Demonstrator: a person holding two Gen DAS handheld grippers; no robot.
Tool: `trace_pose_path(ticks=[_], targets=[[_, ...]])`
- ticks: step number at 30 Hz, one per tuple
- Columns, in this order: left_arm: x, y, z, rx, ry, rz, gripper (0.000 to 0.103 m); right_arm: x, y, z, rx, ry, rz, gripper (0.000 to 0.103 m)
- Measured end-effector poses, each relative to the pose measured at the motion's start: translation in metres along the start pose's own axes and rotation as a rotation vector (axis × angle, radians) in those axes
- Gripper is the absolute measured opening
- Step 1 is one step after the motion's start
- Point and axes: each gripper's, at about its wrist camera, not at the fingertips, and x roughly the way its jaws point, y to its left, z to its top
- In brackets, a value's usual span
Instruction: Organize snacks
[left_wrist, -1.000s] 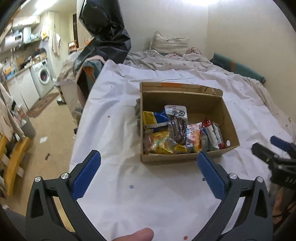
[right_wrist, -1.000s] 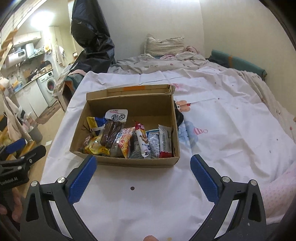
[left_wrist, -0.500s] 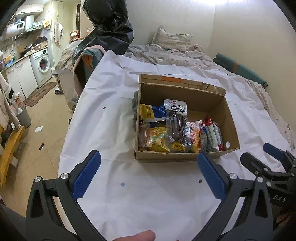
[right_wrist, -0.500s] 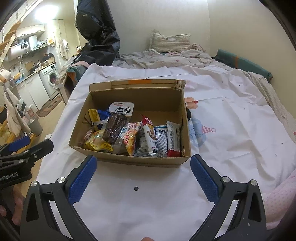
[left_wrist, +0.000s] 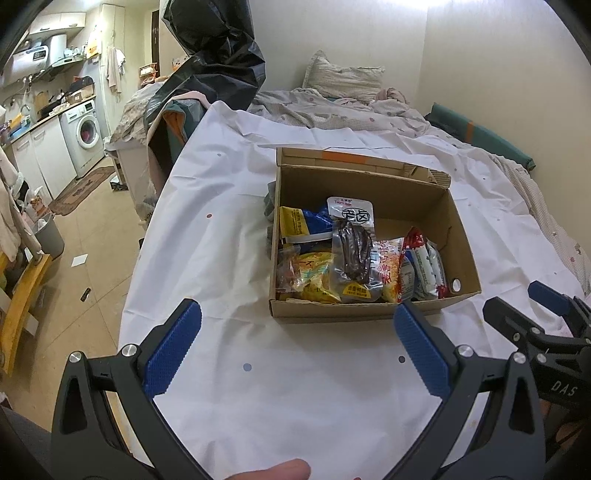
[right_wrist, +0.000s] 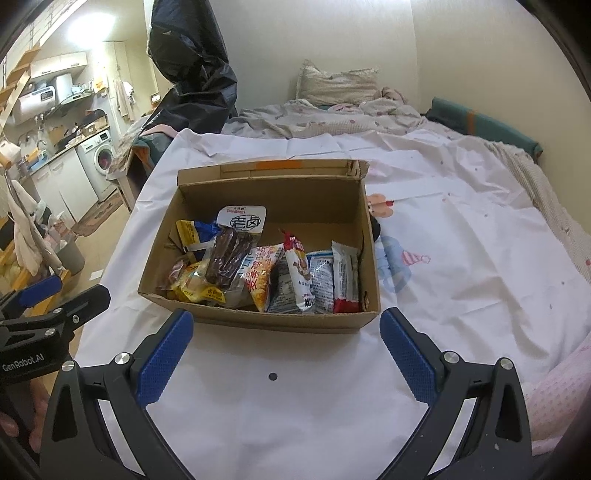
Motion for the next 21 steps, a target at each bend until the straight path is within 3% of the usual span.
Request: trace_pose_path(ticks=[21], targets=[[-0.0002, -0.0009, -0.0008, 0.001, 0.004, -0.001, 0.103, 0.0005, -0.002, 0.0004, 0.005, 0.001, 0.0, 0.103]])
